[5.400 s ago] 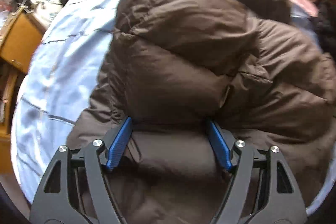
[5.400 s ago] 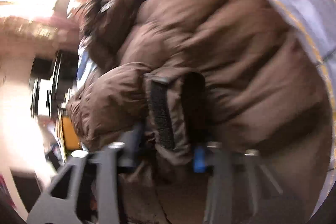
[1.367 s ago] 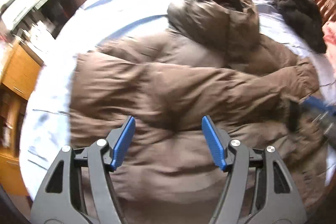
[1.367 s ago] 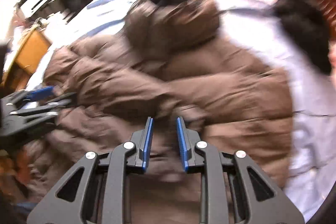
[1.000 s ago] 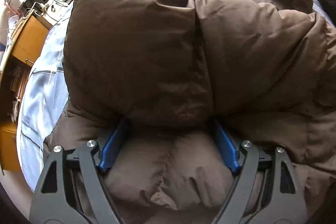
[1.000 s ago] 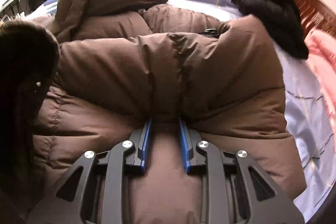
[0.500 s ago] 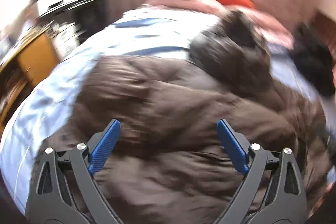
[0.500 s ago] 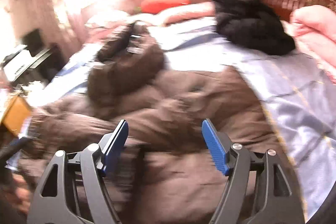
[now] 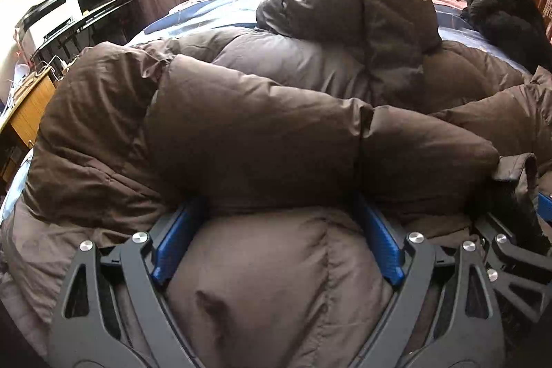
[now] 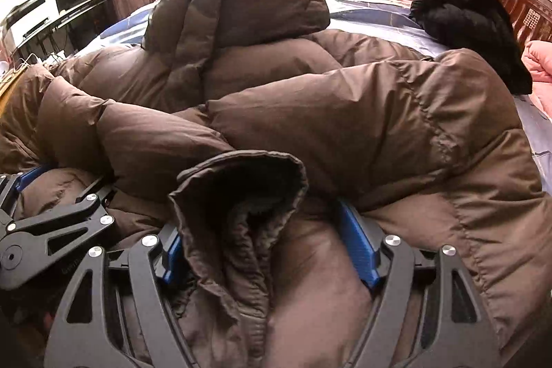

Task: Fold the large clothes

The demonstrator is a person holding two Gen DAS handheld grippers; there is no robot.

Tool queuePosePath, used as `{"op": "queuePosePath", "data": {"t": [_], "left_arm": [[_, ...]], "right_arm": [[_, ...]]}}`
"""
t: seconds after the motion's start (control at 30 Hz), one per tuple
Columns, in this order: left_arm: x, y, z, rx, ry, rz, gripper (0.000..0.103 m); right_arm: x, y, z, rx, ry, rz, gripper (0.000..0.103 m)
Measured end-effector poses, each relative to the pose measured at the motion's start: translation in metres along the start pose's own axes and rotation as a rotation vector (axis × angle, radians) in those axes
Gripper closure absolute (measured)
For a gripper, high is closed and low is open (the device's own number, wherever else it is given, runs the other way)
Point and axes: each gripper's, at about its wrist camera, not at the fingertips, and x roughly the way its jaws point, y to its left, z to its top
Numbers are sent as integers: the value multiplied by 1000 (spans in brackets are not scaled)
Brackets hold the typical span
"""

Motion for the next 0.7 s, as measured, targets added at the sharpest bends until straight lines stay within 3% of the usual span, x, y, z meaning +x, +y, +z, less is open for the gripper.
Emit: {"op": "queuePosePath", "data": {"t": [0.03,0.1,0.13,0.2,0.3,0.4,0.47,0.53,0.7], "left_arm": [[-6,4,0,-11,-7,-12,13],[-21,15,5,-41,-47,-39,19],[-32,19,5,-52,-82,-37,18],[-51,24,5,-33,-154,-21,17],[-55,33,14,2,-182,-8,16],[-33,57,20,-54,-112,11,15],[-7,74,14,-114,-38,-47,11],[6,77,8,-141,-11,-69,9],[21,65,7,-115,6,-27,6]], "right_arm": [[-3,-2,1,3,2,10,28],[-20,-8,9,13,-13,63,41],[-40,-13,15,35,-59,72,41],[-66,-28,23,84,-157,24,41],[-72,-55,42,133,-181,-30,41],[-44,-91,43,206,-121,-130,40],[-10,-104,25,202,-43,-133,40],[-1,-99,16,185,-52,-145,39],[13,-100,18,193,-33,-136,38]]}}
